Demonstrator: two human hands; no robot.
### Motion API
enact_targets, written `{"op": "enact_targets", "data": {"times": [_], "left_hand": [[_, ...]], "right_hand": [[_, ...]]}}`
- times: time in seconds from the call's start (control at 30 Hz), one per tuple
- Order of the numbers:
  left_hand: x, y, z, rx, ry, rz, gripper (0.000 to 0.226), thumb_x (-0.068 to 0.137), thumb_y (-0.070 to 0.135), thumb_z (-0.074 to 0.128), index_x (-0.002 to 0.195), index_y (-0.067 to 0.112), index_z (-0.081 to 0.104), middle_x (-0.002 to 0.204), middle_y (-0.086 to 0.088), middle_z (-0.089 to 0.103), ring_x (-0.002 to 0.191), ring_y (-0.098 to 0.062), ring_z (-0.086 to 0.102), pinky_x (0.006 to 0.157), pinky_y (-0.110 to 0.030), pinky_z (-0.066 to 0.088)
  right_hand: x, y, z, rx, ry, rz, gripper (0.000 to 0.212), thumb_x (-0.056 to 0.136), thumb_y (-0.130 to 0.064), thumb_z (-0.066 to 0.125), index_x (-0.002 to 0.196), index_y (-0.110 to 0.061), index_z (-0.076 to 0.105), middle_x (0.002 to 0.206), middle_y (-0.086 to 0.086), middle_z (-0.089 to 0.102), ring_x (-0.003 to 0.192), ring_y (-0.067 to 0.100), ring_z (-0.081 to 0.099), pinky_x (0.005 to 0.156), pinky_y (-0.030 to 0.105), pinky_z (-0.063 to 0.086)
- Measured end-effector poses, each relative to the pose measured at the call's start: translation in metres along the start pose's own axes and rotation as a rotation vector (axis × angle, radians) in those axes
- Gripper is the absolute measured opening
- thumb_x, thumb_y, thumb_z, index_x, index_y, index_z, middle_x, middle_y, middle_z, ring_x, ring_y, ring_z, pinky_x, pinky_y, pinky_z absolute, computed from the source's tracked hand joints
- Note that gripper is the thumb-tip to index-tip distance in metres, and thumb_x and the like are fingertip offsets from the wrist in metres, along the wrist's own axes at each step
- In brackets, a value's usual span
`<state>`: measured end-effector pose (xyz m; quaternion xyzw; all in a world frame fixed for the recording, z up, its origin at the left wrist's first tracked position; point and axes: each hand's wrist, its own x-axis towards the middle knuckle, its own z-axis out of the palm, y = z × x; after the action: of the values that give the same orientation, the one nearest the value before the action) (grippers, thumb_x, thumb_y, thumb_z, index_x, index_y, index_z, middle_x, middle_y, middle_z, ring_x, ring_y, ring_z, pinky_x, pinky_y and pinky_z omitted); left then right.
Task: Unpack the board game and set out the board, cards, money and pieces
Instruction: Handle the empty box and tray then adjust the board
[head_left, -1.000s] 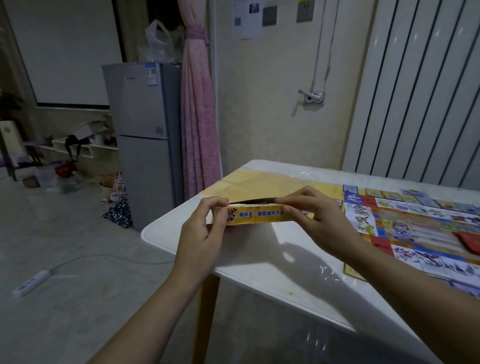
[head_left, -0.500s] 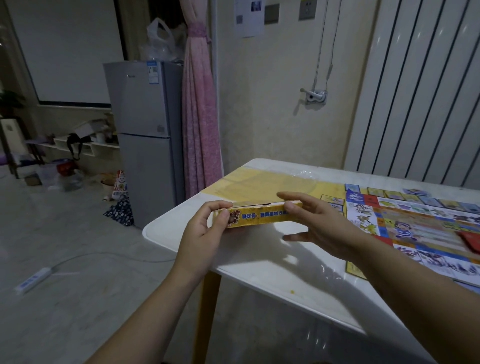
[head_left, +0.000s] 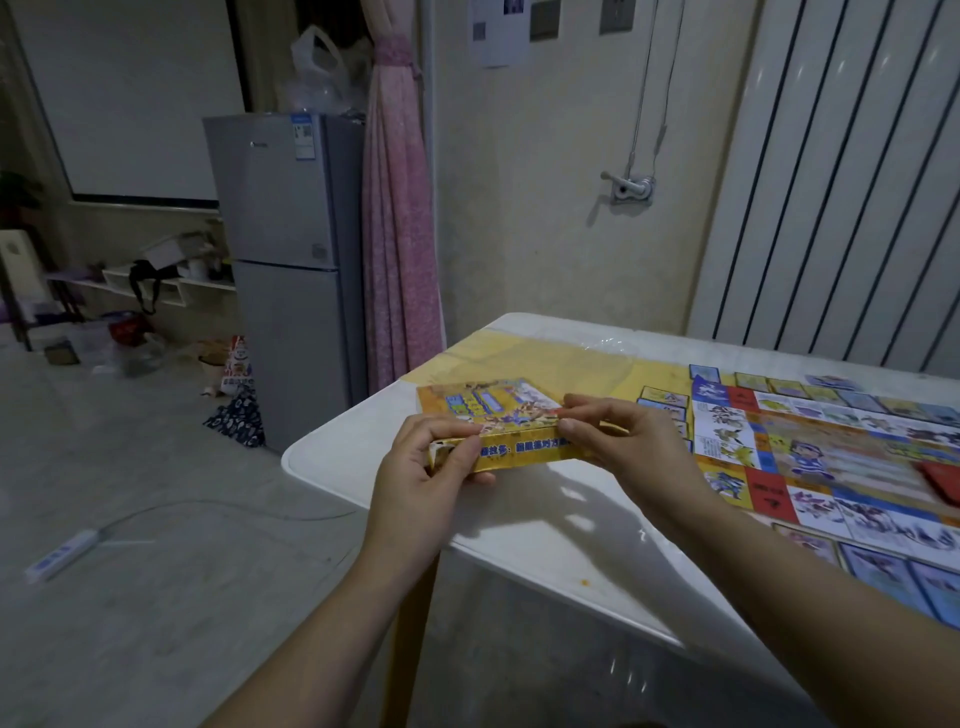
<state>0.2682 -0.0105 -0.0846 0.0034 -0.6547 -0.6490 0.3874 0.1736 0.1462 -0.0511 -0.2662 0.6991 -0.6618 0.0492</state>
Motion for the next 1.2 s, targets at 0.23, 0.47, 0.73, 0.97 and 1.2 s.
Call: {"op": "enact_targets", "data": {"times": [0.23, 0.47, 0.73, 0.97, 1.2], "left_hand": [[0.009, 0.017, 0.009, 0.134, -0.066, 0.329, 0.017, 0.092, 0.010, 0.050, 0.091, 0.024, 0.060, 0.105, 0.012, 0.049, 0.079, -0.014, 0.060, 0.065, -0.018, 0.051], [0.015, 0.021, 0.036, 0.125, -0.162, 0.331, 0.022, 0.097, 0.022, 0.036, 0.102, 0.027, 0.057, 0.124, 0.010, 0.041, 0.104, -0.015, 0.055, 0.071, -0.021, 0.051], [0.026, 0.048, 0.112, -0.309, -0.323, -0.315, 0.048, 0.098, 0.038, 0.039, 0.143, 0.039, 0.025, 0.097, -0.001, 0.063, 0.059, -0.014, 0.061, 0.057, -0.024, 0.052], [0.019, 0.074, 0.207, -0.563, -0.420, -0.624, 0.023, 0.101, 0.013, 0.039, 0.121, 0.019, 0.049, 0.084, -0.006, 0.059, 0.059, -0.014, 0.045, 0.048, -0.020, 0.047], [-0.015, 0.090, 0.330, -0.660, -0.542, -0.778, 0.017, 0.100, 0.013, 0.041, 0.107, 0.014, 0.057, 0.091, -0.011, 0.059, 0.068, -0.016, 0.052, 0.053, -0.026, 0.051]], "right_hand": [[-0.002, -0.022, -0.003, 0.422, -0.021, 0.191, 0.042, 0.092, -0.034, 0.053, 0.131, -0.019, 0.049, 0.122, 0.006, 0.060, 0.107, 0.021, 0.063, 0.077, 0.039, 0.057], [-0.001, -0.029, -0.022, 0.361, 0.050, 0.151, 0.028, 0.100, -0.025, 0.042, 0.127, -0.018, 0.048, 0.077, 0.006, 0.069, 0.059, 0.019, 0.069, 0.050, 0.022, 0.052], [-0.007, -0.051, -0.091, 0.211, 0.238, 0.033, 0.031, 0.100, -0.021, 0.042, 0.131, -0.021, 0.044, 0.094, 0.006, 0.067, 0.067, 0.022, 0.067, 0.047, 0.021, 0.049], [-0.034, -0.065, -0.179, 0.161, 0.391, -0.044, 0.044, 0.097, -0.018, 0.050, 0.139, -0.022, 0.038, 0.100, 0.003, 0.066, 0.073, 0.017, 0.067, 0.057, 0.026, 0.053], [-0.083, -0.065, -0.253, 0.204, 0.675, -0.156, 0.089, 0.087, -0.014, 0.067, 0.146, -0.042, 0.007, 0.127, 0.013, 0.058, 0.099, 0.026, 0.067, 0.085, 0.044, 0.055]]}}
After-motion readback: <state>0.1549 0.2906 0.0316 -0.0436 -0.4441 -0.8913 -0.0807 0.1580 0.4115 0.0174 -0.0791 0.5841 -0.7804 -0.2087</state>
